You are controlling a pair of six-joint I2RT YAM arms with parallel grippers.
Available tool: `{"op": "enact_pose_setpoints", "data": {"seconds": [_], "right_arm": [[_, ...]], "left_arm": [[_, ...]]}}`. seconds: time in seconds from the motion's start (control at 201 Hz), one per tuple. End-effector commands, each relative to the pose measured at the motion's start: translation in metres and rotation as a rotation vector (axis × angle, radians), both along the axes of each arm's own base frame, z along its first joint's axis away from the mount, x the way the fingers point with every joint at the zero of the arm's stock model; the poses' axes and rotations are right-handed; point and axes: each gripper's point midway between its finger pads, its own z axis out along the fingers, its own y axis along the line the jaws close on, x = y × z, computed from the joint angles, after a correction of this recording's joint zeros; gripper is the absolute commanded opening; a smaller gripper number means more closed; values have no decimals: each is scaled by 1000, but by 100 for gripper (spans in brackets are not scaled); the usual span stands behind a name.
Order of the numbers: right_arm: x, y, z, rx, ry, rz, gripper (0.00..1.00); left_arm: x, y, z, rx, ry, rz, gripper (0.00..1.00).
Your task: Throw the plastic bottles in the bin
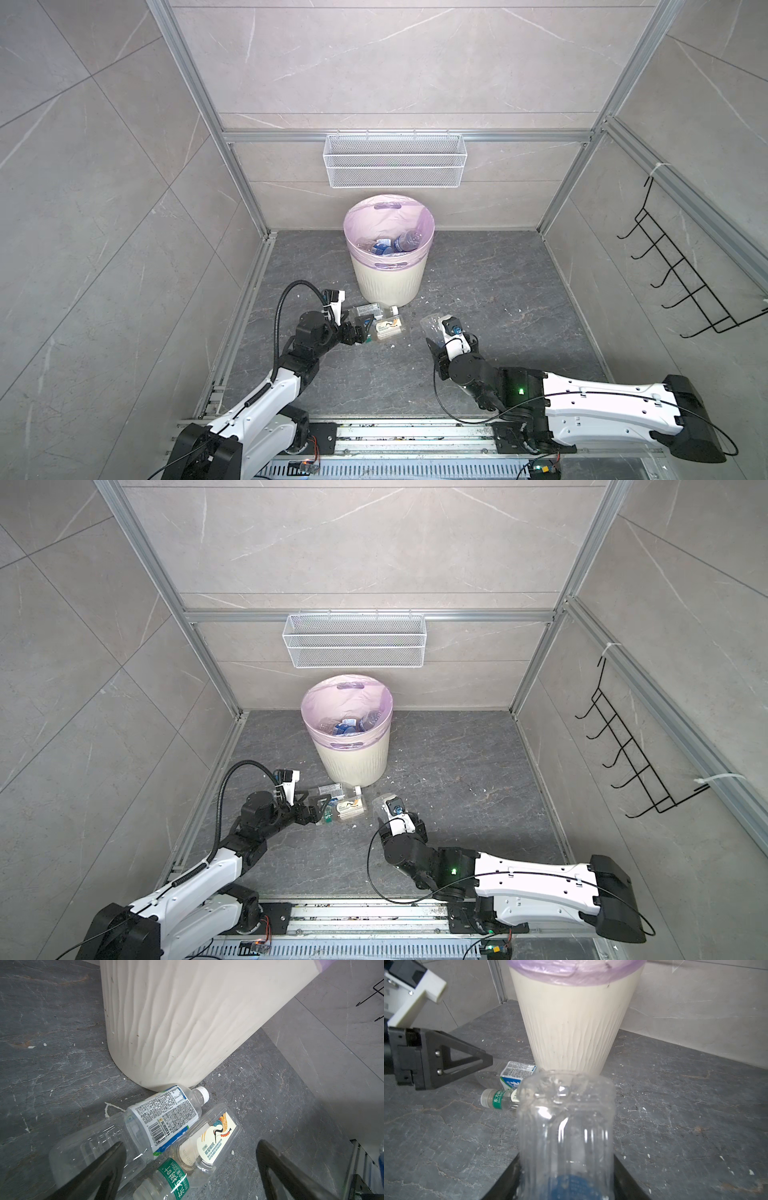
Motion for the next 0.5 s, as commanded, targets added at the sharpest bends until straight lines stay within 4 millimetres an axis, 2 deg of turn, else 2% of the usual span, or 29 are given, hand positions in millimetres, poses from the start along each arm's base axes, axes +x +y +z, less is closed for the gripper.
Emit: {"op": "enact_pose_setpoints", "data": {"seconds": [0.0,0.139,0.274,0.339,0.349,0.413,0.493], "right_arm": [[7,-8,29,51,-36,-68,34],[9,1,50,61,-54,-63,34],[17,13,79,65,-77,-67,31],[27,20,97,62,-65,-85,30],[29,22,94,47,-59,-86,30],[42,37,119,67,-67,-78,29],[69,54,155,115,-70,-59,29]], "left_arm": [[7,-8,27,-12,-93,-36,100],[7,-9,28,-14,-93,-37,100],[7,-9,27,-16,-88,-36,100],[7,-9,26,-19,-84,-35,100],[7,-9,25,-19,-82,-36,100],[8,-10,23,-20,-77,-39,100],[9,-10,20,-18,-69,-38,100]]}}
